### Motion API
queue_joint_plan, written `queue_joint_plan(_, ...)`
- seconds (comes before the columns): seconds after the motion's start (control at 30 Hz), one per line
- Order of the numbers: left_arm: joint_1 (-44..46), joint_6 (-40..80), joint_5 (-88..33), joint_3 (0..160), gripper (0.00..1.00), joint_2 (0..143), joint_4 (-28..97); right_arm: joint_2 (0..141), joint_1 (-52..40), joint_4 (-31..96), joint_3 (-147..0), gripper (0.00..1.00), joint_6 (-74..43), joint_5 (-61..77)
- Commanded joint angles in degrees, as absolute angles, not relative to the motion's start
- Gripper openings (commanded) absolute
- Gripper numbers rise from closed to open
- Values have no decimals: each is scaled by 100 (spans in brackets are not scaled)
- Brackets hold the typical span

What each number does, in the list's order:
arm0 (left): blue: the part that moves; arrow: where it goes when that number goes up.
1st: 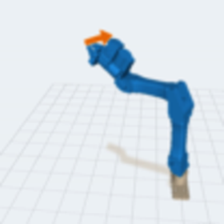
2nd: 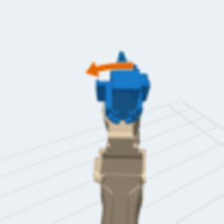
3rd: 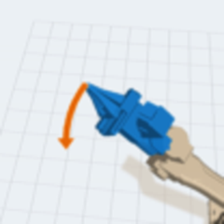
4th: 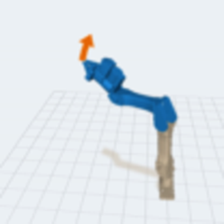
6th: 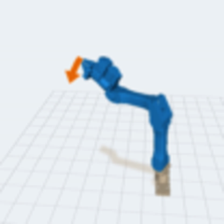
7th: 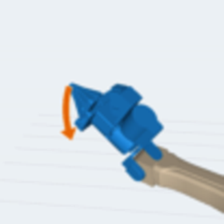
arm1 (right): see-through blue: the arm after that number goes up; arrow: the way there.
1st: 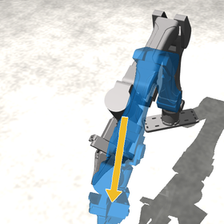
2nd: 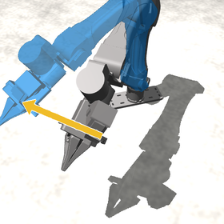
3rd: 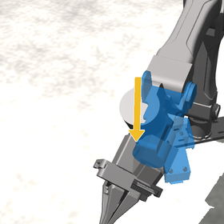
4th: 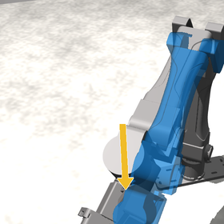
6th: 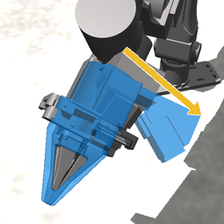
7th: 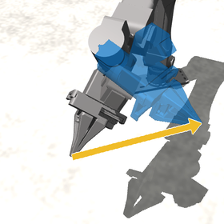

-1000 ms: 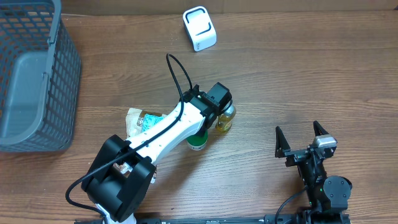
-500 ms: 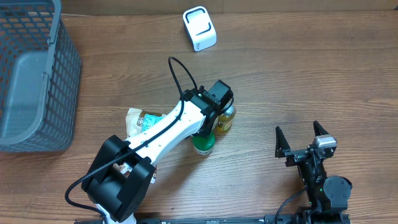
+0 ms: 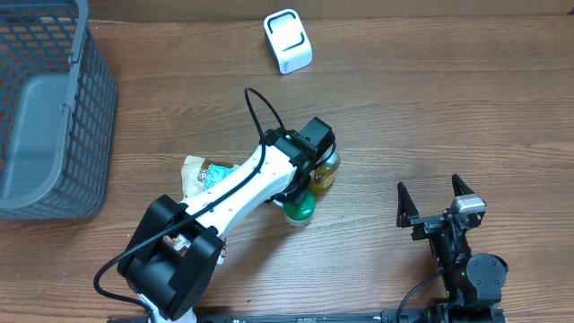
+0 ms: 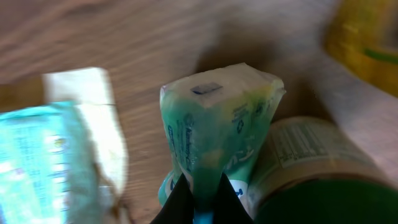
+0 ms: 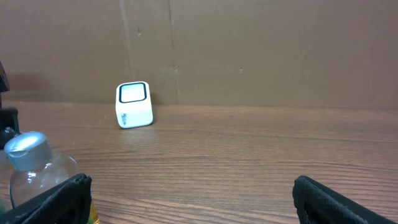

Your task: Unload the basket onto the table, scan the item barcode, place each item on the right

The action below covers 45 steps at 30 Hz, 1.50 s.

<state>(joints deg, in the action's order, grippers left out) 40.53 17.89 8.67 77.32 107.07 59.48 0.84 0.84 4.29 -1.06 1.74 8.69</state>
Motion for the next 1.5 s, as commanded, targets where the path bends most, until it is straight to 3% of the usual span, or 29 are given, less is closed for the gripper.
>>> queue_joint_plan(0.0, 4086, 1385, -303, 7859, 4, 10713, 5955, 16, 115, 403, -45, 100, 198, 845)
queue_joint_plan(0.17, 4077, 1310, -134, 7859, 4, 10713, 5983, 16, 115, 403, -45, 100, 198, 845)
queue_joint_plan(0.47, 4080, 2158, 2635, 7859, 4, 10713, 6139, 16, 115, 403, -45, 100, 198, 845)
queue_joint_plan(1.17, 4084, 2832, 3197, 7767, 4, 11428, 5994, 16, 115, 403, -45, 100, 198, 845)
queue_joint_plan(1.4, 4084, 2827, 3148, 7784, 30, 11459, 6080, 16, 115, 403, -45, 100, 198, 845)
queue_joint_plan(1.47, 4084, 2829, 3144, 7784, 33, 11456, 6110, 16, 115, 403, -45, 100, 198, 845)
